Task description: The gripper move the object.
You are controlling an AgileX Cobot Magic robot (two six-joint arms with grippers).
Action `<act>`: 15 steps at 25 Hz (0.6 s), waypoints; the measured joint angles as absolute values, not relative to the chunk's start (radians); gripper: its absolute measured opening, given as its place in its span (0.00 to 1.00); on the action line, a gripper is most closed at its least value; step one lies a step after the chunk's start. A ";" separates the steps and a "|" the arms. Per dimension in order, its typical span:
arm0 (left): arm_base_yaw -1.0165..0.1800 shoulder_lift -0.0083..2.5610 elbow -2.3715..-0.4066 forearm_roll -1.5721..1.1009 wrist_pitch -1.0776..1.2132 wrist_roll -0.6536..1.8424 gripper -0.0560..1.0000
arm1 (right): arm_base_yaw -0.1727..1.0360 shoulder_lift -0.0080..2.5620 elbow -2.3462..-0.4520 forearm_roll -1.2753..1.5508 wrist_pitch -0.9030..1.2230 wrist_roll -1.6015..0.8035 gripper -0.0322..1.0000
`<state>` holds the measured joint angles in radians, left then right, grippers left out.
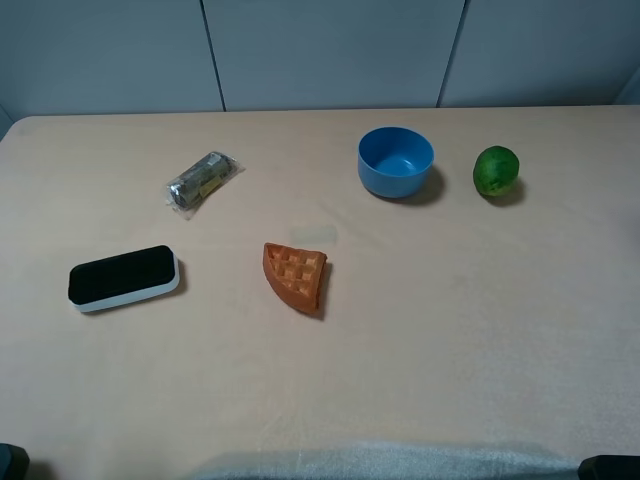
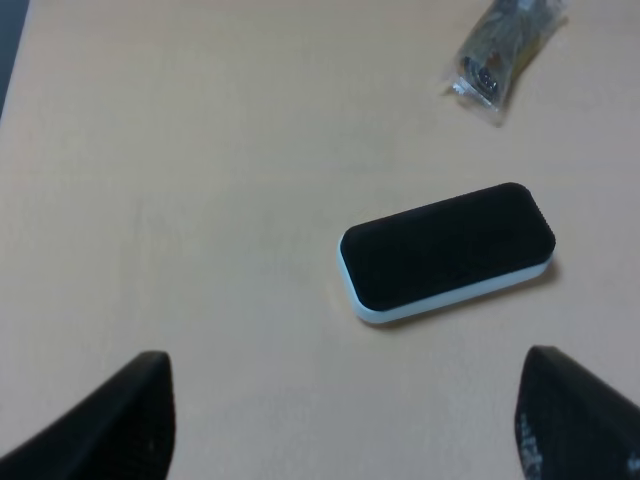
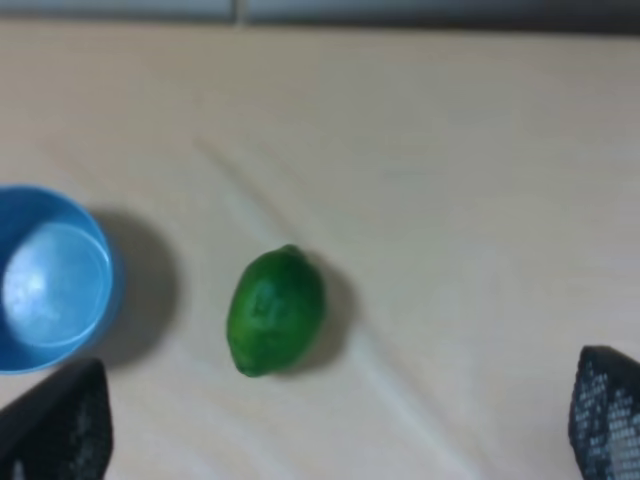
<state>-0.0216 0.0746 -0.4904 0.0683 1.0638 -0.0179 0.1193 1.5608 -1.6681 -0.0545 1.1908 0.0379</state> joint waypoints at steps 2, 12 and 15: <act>-0.022 0.075 -0.490 0.068 1.064 -0.018 0.78 | 0.087 1.447 -1.612 -0.060 1.193 0.043 0.70; -0.022 0.075 -0.490 0.068 1.064 -0.018 0.78 | -0.031 0.813 -1.096 -0.068 1.093 0.053 0.70; -0.022 0.075 -0.490 0.068 1.064 -0.018 0.78 | -0.031 0.608 -0.912 -0.068 1.047 0.062 0.70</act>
<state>-0.0216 0.0746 -0.4904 0.0683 1.0638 -0.0179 -0.0306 0.6080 -0.9123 -0.0680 1.0469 0.0620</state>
